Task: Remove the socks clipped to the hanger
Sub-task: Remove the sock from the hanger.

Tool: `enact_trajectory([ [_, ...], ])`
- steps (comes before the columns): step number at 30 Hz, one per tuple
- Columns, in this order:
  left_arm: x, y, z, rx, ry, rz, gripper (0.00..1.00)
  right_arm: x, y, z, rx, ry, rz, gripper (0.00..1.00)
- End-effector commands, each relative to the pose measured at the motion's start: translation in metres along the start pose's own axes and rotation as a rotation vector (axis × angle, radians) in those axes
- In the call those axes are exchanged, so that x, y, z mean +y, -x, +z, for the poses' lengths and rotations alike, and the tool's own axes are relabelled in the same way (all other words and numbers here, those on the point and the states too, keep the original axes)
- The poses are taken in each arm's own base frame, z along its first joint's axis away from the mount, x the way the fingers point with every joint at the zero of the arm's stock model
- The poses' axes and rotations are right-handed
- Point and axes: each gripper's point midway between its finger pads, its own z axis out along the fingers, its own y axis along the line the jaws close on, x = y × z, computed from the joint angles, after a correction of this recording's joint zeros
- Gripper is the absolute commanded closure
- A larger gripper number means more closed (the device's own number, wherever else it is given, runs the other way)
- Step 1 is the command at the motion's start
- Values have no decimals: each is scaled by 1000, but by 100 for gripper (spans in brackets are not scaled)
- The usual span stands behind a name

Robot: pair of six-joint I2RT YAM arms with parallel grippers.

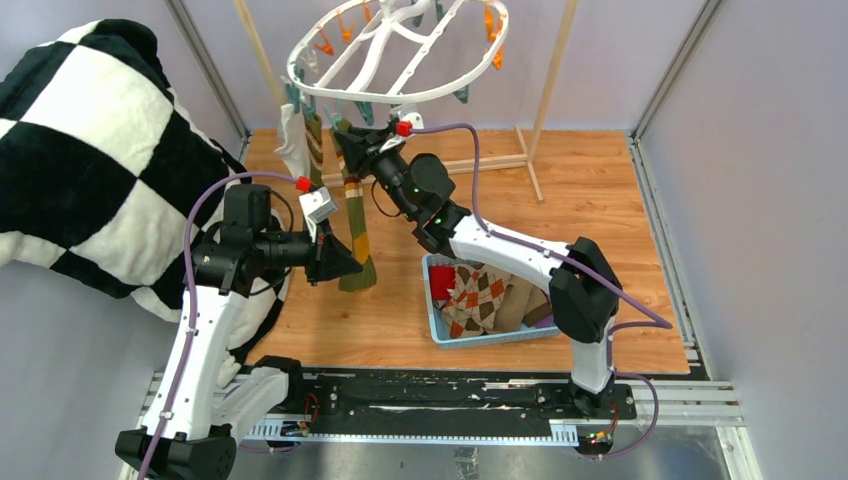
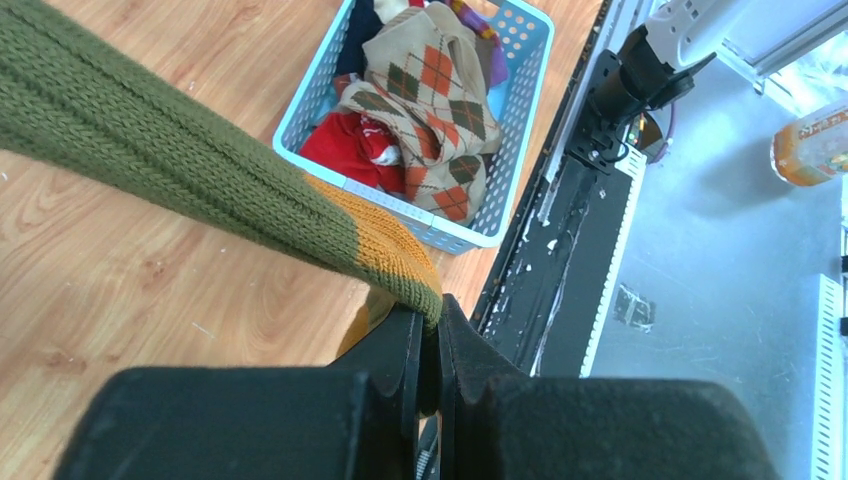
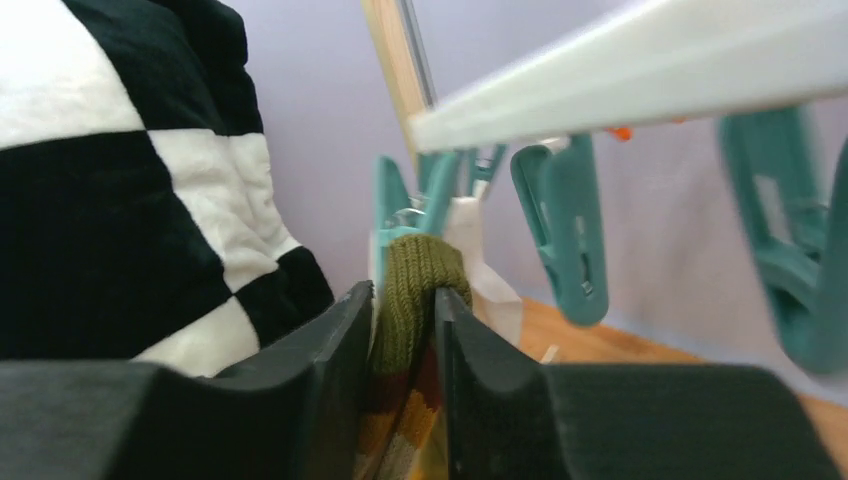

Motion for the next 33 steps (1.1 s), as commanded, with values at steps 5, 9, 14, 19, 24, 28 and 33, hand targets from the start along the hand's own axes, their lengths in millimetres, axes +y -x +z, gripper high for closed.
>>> enact_trajectory([
  [5,-13,-12,0,32,-37,-41,100,-9,47,-46,-91,5,112,23],
  [9,-11,-14,2,38,-42,-44,100,-15,46,-74,-48,-21,171,0],
  [14,-11,-13,4,38,-64,-46,100,-27,55,-99,-9,-95,221,0],
  [19,-18,-12,7,40,-107,-64,100,-16,55,-95,38,-131,157,0],
  [24,-24,-12,8,45,-130,-54,100,-8,46,-78,38,-127,128,0],
  [28,-27,-13,9,51,-137,-49,100,-4,33,-67,55,-116,142,0],
  [33,-28,-13,10,54,-138,-44,100,-1,22,-56,63,-103,141,2],
])
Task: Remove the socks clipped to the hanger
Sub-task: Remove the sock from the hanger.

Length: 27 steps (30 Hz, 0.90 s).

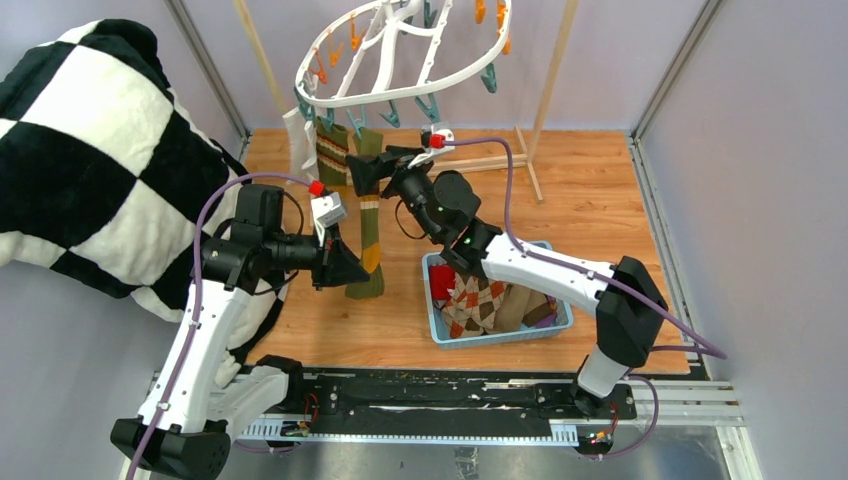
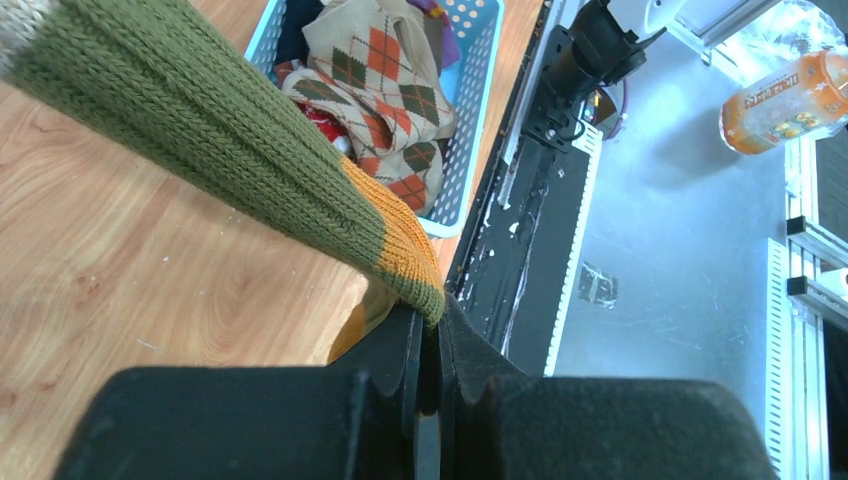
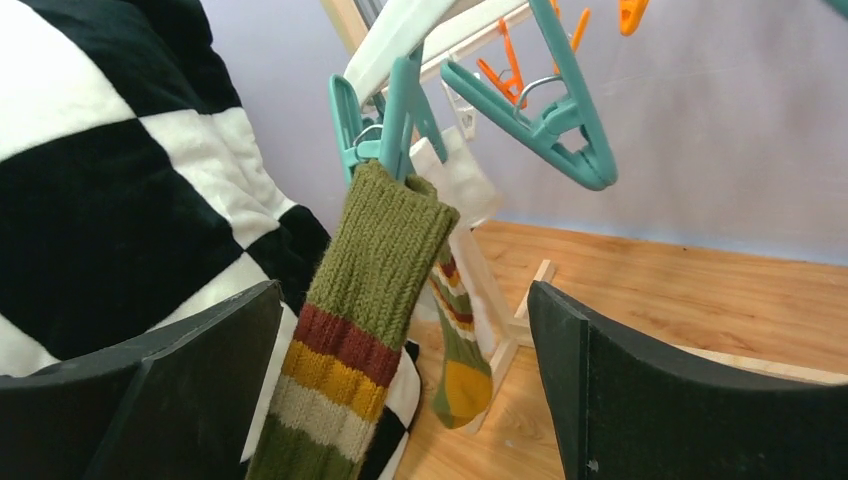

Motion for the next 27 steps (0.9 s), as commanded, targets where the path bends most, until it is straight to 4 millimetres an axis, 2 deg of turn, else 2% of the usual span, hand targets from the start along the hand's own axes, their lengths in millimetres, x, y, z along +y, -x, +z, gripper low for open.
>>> enact_trajectory([
  [1,-10,-6,1,12,-38,-21,100,12,10,15,-36,24,4,3],
  [6,-10,-6,1,15,-31,-17,100,17,20,36,-82,67,17,13],
  [13,-11,-5,0,16,-24,-9,100,7,25,60,-102,82,34,29],
  [22,-13,-4,0,19,-19,-2,100,3,30,76,-125,97,-41,34],
  [27,-12,-5,0,23,-12,-4,100,7,34,79,-138,124,-36,49],
])
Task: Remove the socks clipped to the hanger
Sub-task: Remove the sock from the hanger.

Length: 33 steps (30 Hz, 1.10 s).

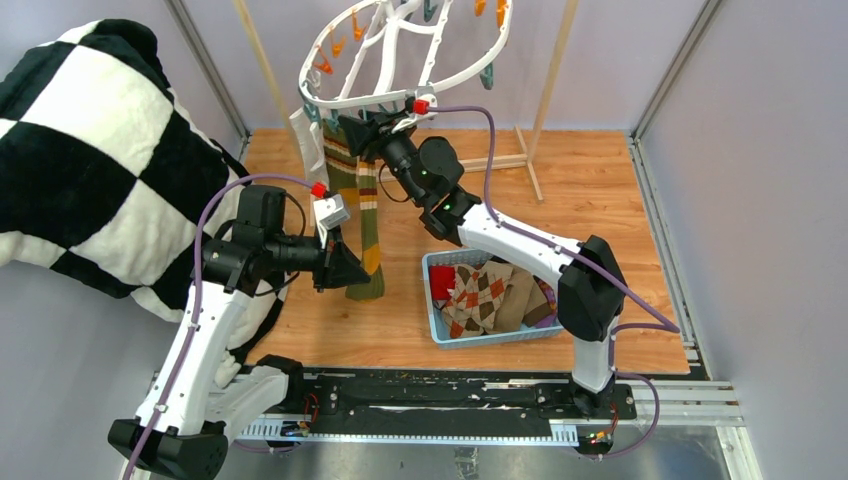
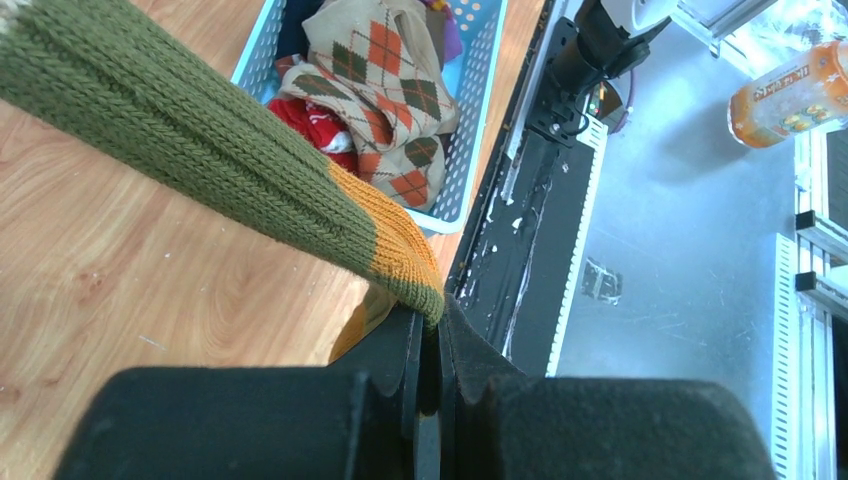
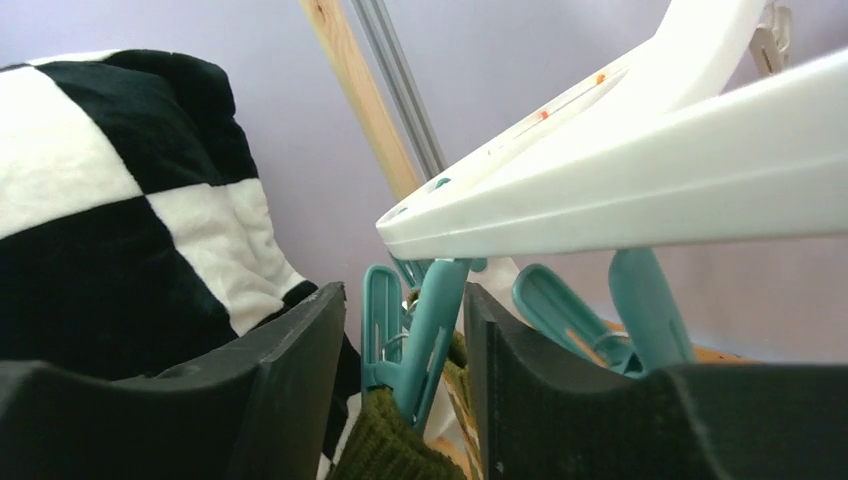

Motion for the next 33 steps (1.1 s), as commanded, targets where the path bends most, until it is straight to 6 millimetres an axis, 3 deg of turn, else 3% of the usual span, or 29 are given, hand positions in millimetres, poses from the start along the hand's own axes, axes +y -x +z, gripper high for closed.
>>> enact_trajectory([
  [1,-9,-3,-2,9,-15,-15,100,7,21,10,-61,44,-7,53],
  [8,-5,-7,-1,21,3,-15,100,9,29,12,-78,74,28,79],
  [12,-3,-10,0,27,12,-13,100,10,31,12,-73,97,53,88],
  [19,3,-17,0,43,36,-12,100,8,41,4,-75,136,157,94],
  [22,7,-21,1,56,51,-17,100,10,48,0,-81,143,211,91],
  [27,8,-18,0,53,61,-11,100,10,56,-11,-87,146,258,77],
  [33,10,-14,-4,49,91,19,100,3,59,-31,-67,117,294,55],
])
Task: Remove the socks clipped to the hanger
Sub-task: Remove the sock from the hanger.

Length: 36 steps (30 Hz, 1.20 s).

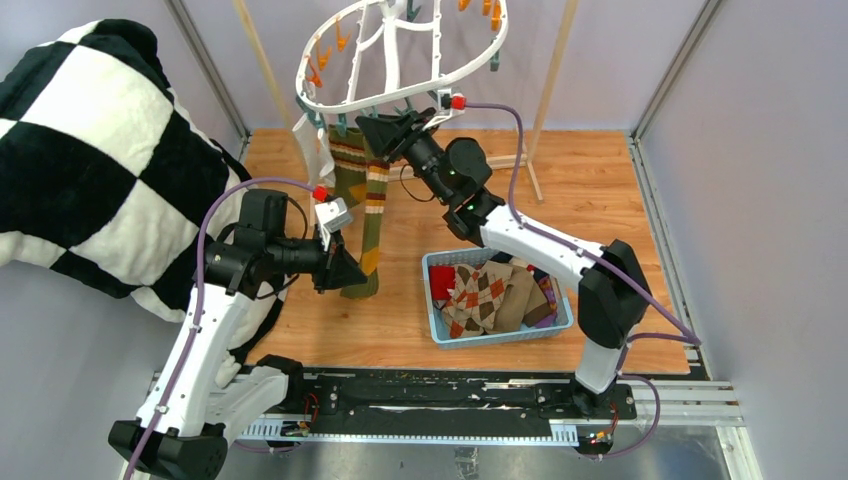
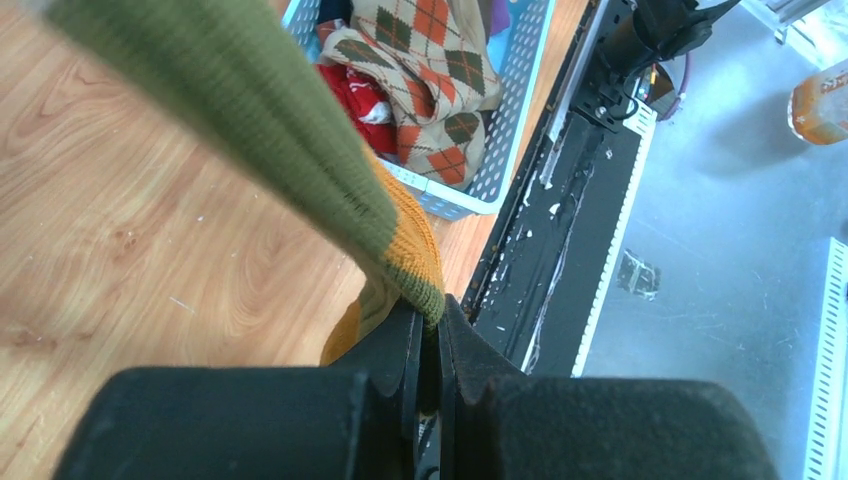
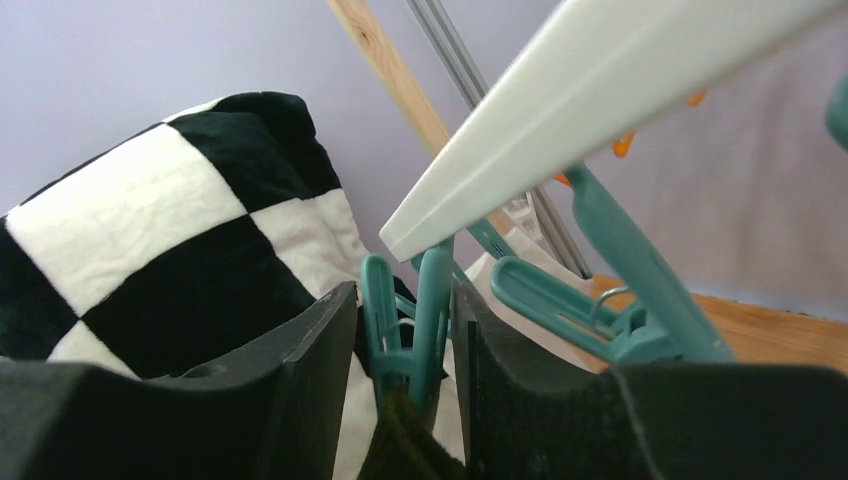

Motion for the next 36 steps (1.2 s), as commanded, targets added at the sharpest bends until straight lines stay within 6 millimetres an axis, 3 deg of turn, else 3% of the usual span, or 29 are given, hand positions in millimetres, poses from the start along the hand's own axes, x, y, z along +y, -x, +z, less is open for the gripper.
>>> enact_trajectory([
  [1,-2,-1,-5,17,28,30,100,15,39,-15,-73,31,72,52],
  [9,21,-7,-10,59,147,117,100,20,41,-26,-10,38,71,29],
  [14,20,-9,-9,62,140,122,100,20,31,-30,52,41,22,16],
  [18,16,-9,-8,56,118,115,100,23,13,-40,93,21,-47,16],
  [24,13,-8,-7,52,103,113,100,18,-7,-60,78,-44,-182,25],
  [29,10,-7,-8,45,102,120,100,7,-11,-83,47,-136,-243,20],
  [32,10,-7,-8,45,98,119,100,9,-24,-79,82,-115,-238,19],
  [36,9,-5,-8,43,98,119,100,22,-34,-54,104,-45,-252,20],
])
